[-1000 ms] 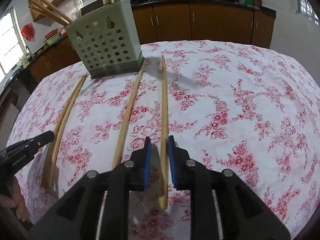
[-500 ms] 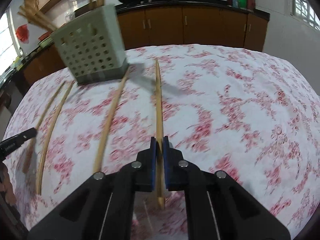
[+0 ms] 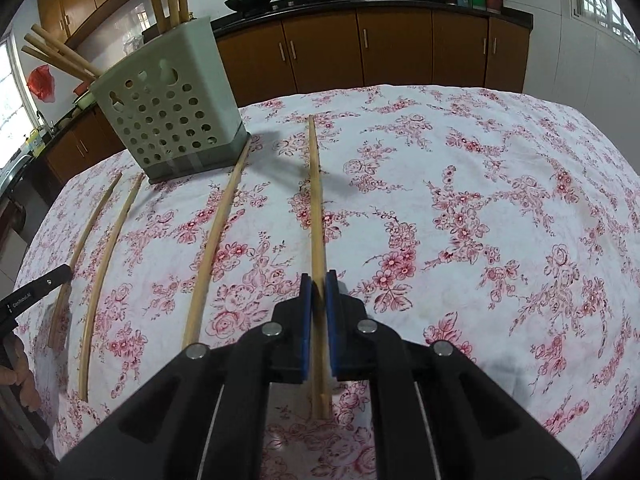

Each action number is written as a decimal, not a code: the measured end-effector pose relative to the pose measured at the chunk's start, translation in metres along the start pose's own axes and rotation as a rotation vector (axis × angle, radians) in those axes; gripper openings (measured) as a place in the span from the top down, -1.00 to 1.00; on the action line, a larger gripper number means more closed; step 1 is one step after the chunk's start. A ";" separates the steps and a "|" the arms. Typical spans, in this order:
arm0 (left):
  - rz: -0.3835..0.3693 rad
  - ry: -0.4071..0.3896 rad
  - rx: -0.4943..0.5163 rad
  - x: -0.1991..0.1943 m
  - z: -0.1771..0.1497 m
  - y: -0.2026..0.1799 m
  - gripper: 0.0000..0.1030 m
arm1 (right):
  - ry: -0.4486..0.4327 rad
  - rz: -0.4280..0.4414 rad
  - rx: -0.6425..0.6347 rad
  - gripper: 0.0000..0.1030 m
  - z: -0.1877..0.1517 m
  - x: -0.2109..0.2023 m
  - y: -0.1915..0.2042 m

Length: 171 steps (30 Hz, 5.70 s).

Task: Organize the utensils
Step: 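Grasp another chopstick with the left tool while the right tool grasps another chopstick, then lift the left tool's chopstick toward the holder while the right tool carries its chopstick there, then lower the left tool's chopstick into the holder while the right tool inserts and releases its chopstick, then open both tools and pull them back toward the loose chopsticks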

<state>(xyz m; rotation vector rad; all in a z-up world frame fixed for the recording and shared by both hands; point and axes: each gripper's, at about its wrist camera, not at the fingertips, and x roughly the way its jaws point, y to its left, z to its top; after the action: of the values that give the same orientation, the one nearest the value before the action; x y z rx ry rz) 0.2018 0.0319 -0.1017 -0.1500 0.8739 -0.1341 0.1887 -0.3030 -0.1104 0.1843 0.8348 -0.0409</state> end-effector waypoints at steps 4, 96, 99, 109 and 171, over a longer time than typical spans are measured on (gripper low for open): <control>-0.004 0.000 -0.004 0.000 0.000 0.000 0.82 | 0.000 -0.003 -0.002 0.83 0.000 0.000 0.000; -0.020 -0.353 0.058 -0.130 0.075 -0.021 0.85 | -0.397 0.021 -0.007 0.84 0.053 -0.121 0.004; -0.027 -0.372 0.072 -0.138 0.080 -0.025 0.86 | -0.420 0.048 -0.007 0.85 0.058 -0.132 0.009; -0.167 -0.489 0.128 -0.186 0.102 -0.063 0.86 | -0.521 0.308 -0.060 0.85 0.103 -0.208 0.038; -0.066 -0.031 0.050 -0.044 -0.012 -0.053 0.31 | 0.072 0.090 -0.112 0.82 -0.022 -0.009 0.063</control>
<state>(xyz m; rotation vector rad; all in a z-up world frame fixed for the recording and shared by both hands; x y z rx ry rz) 0.1615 -0.0136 -0.0664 -0.1342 0.8344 -0.2140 0.1730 -0.2375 -0.1086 0.1188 0.8971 0.0975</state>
